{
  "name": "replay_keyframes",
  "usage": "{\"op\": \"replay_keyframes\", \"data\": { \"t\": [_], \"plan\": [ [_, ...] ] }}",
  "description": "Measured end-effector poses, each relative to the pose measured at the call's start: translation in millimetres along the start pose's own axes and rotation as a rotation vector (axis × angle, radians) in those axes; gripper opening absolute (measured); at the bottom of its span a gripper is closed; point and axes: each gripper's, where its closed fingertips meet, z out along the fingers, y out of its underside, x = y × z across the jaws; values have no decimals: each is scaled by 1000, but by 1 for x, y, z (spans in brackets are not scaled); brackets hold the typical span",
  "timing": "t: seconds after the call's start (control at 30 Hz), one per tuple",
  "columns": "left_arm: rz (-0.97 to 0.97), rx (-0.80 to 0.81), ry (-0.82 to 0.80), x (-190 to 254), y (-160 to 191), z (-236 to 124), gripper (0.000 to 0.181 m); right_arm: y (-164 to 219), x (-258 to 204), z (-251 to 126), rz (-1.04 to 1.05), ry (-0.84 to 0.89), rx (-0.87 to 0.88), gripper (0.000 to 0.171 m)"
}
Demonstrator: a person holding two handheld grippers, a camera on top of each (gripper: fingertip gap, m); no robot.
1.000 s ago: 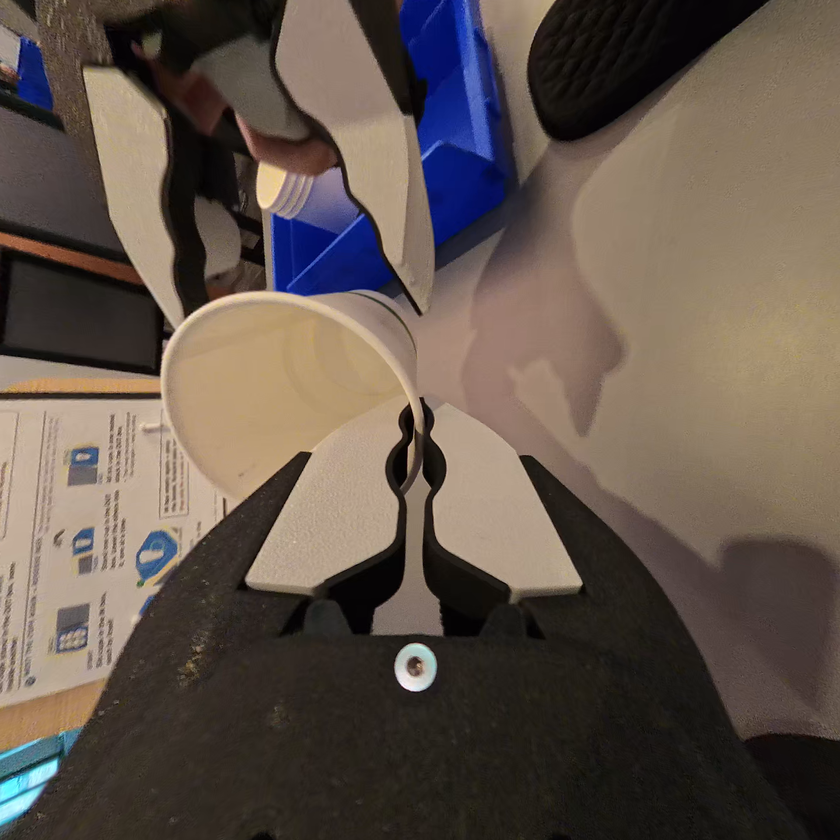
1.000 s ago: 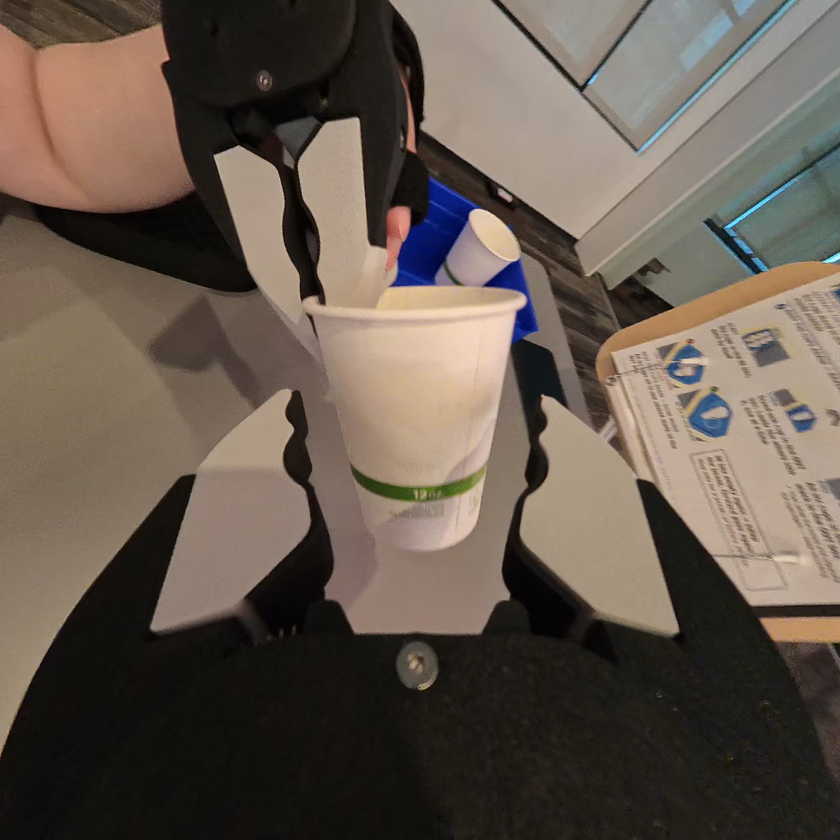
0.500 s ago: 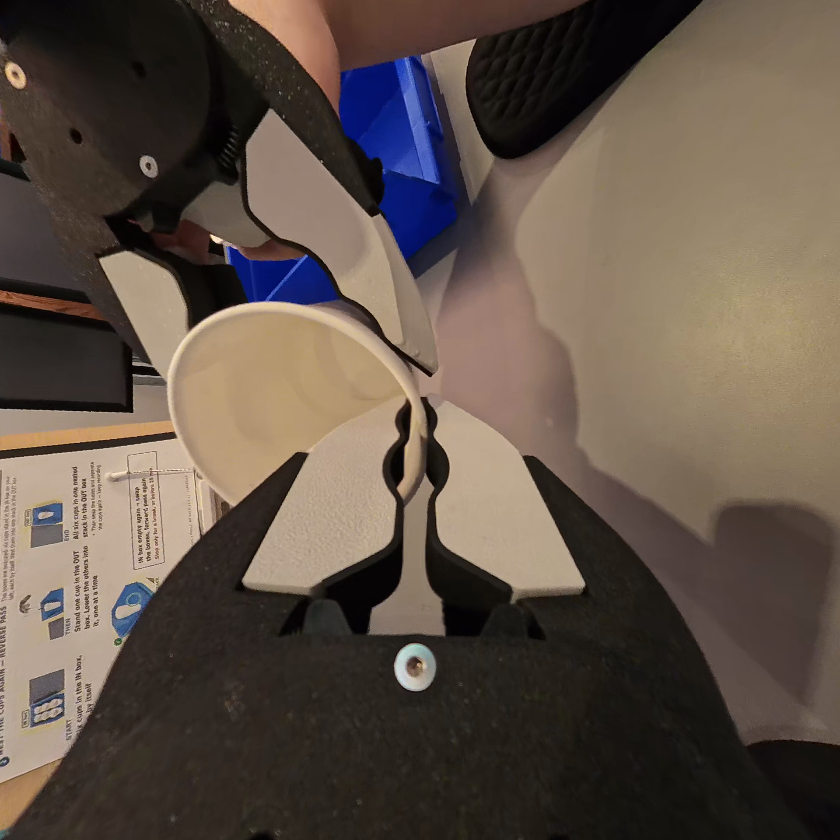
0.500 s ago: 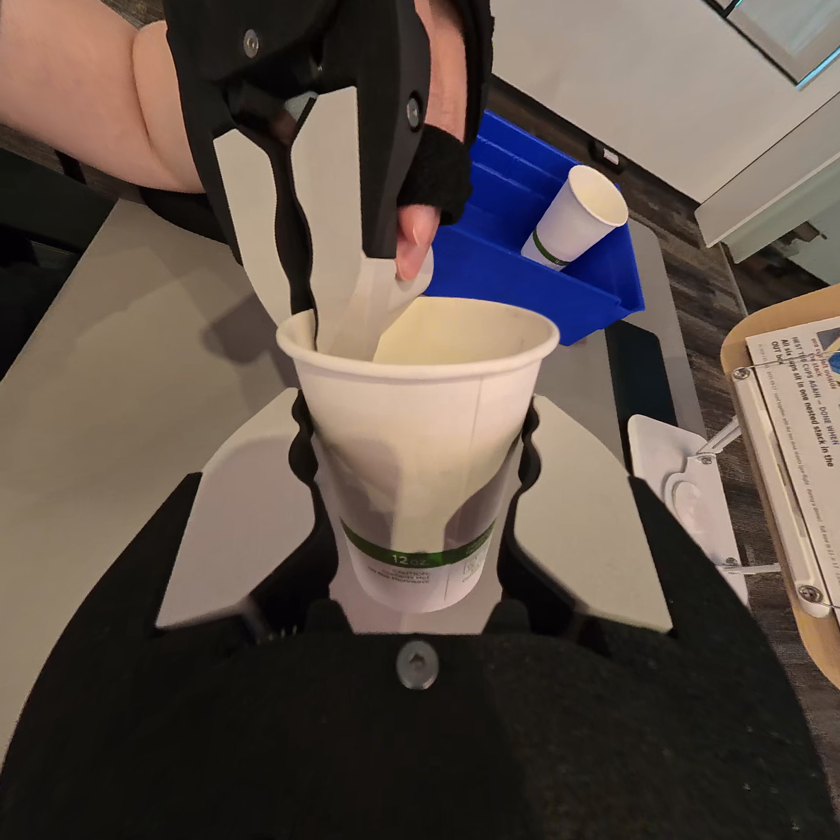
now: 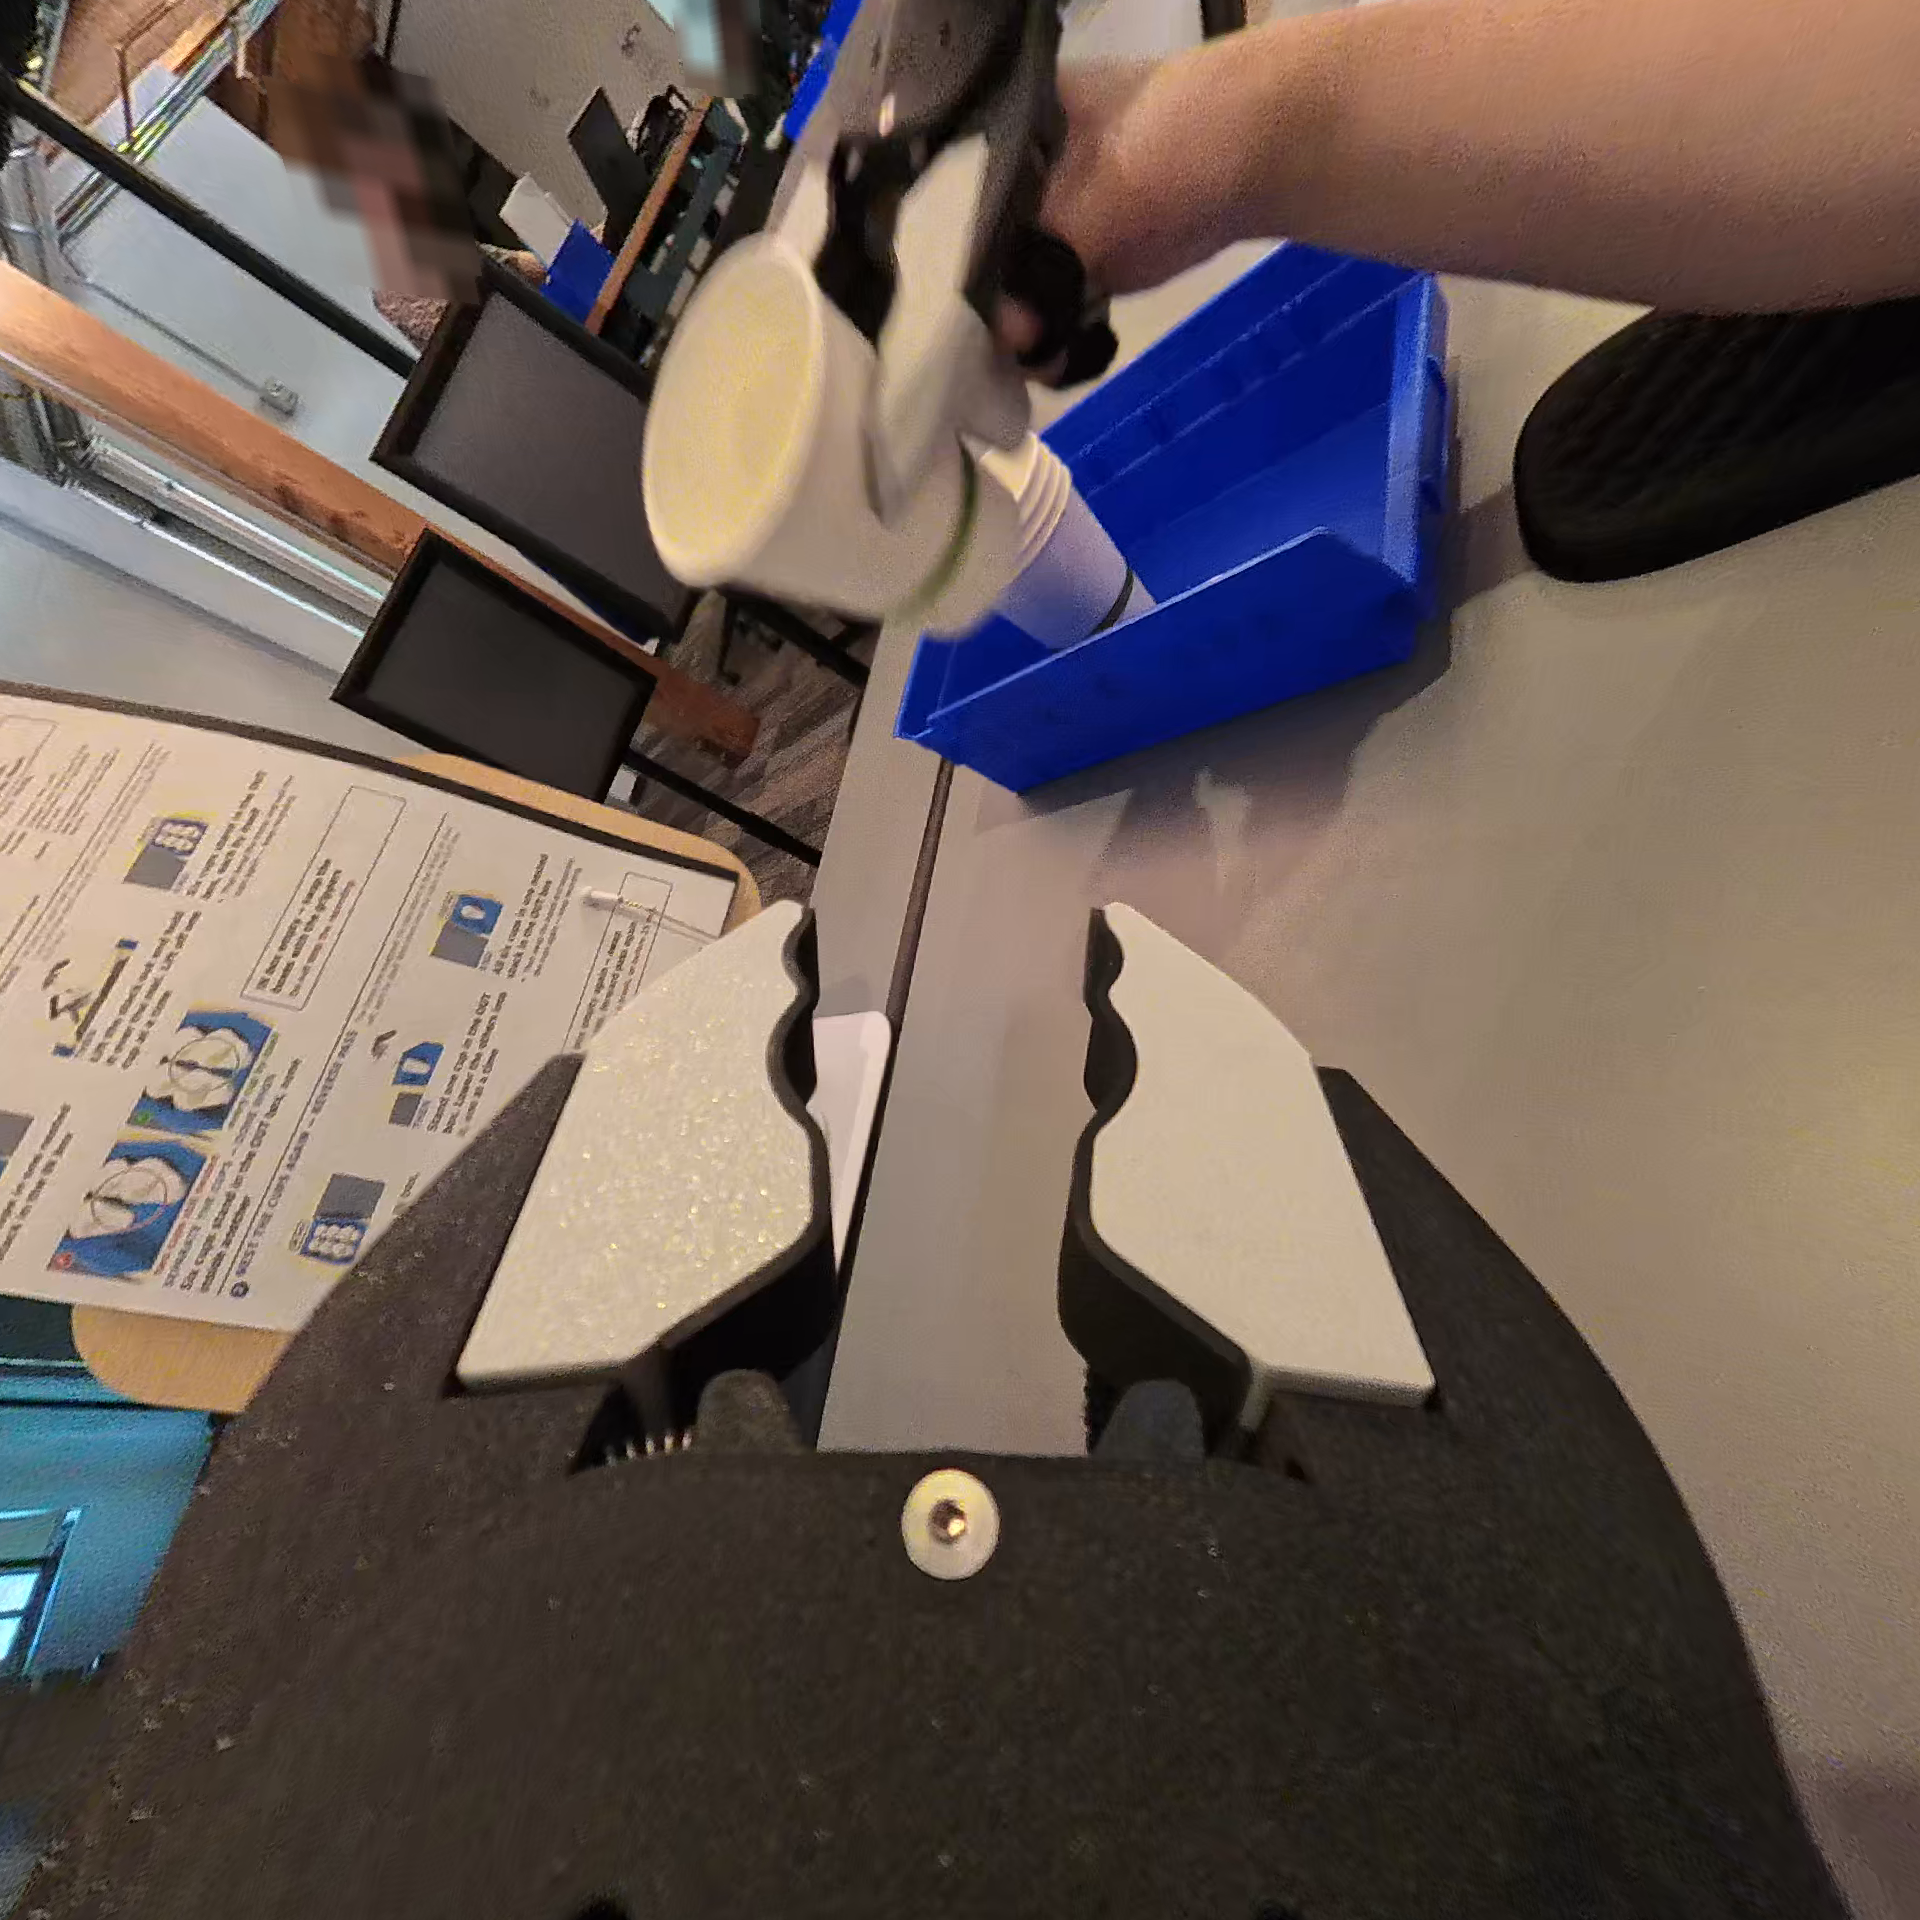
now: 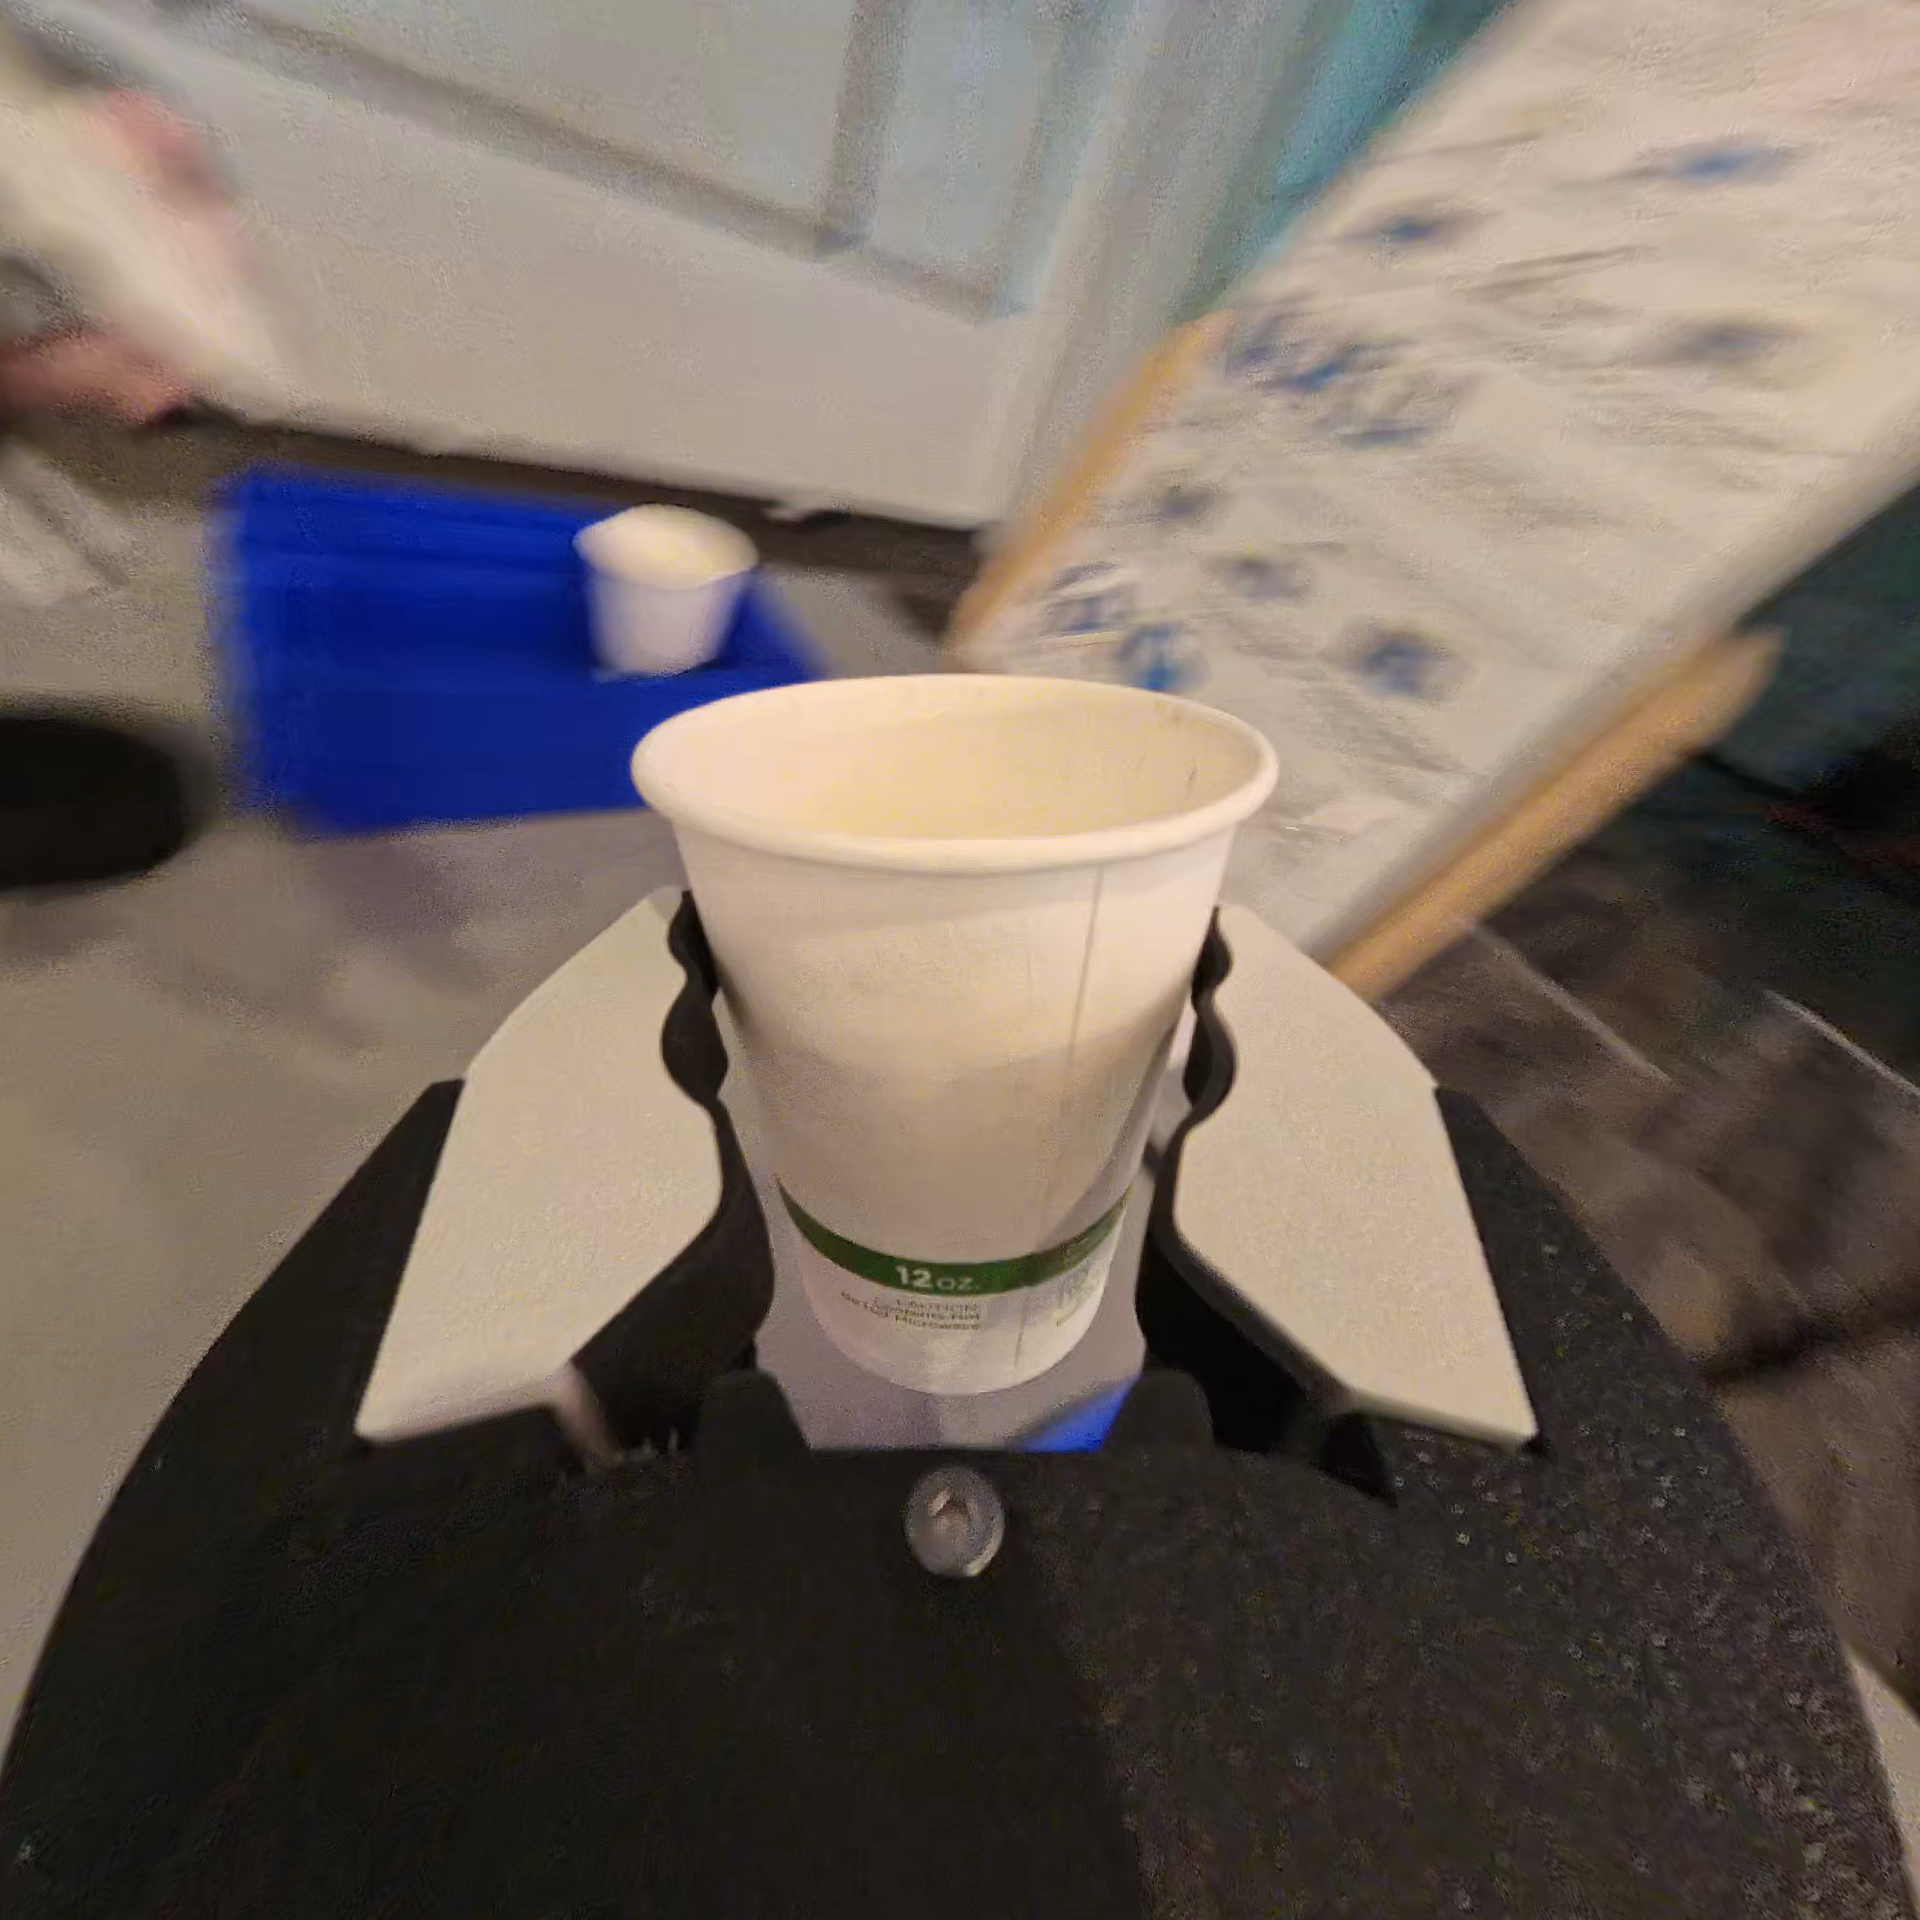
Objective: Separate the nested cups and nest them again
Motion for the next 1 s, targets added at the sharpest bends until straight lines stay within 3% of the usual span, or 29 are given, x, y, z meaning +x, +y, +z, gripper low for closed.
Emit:
{"op": "replay_keyframes", "data": {
  "t": [0.07,0.13,0.23,0.33,0.6,0.9,1.0],
  "plan": [
    [18,-24,-5,0,4,1,48,5,72,-45,125,323,81,87],
    [37,-48,0,3,7,5,49,23,117,-83,255,510,161,87],
    [54,-79,16,8,11,11,49,58,137,-93,394,493,171,87],
    [71,-105,22,11,15,15,50,87,151,-93,395,546,144,87],
    [85,-120,30,13,18,16,49,126,155,-78,426,539,68,87],
    [94,-134,36,14,20,17,49,151,148,-76,410,509,-148,88],
    [99,-145,33,14,22,17,49,166,141,-80,432,493,-297,88]
  ]
}}
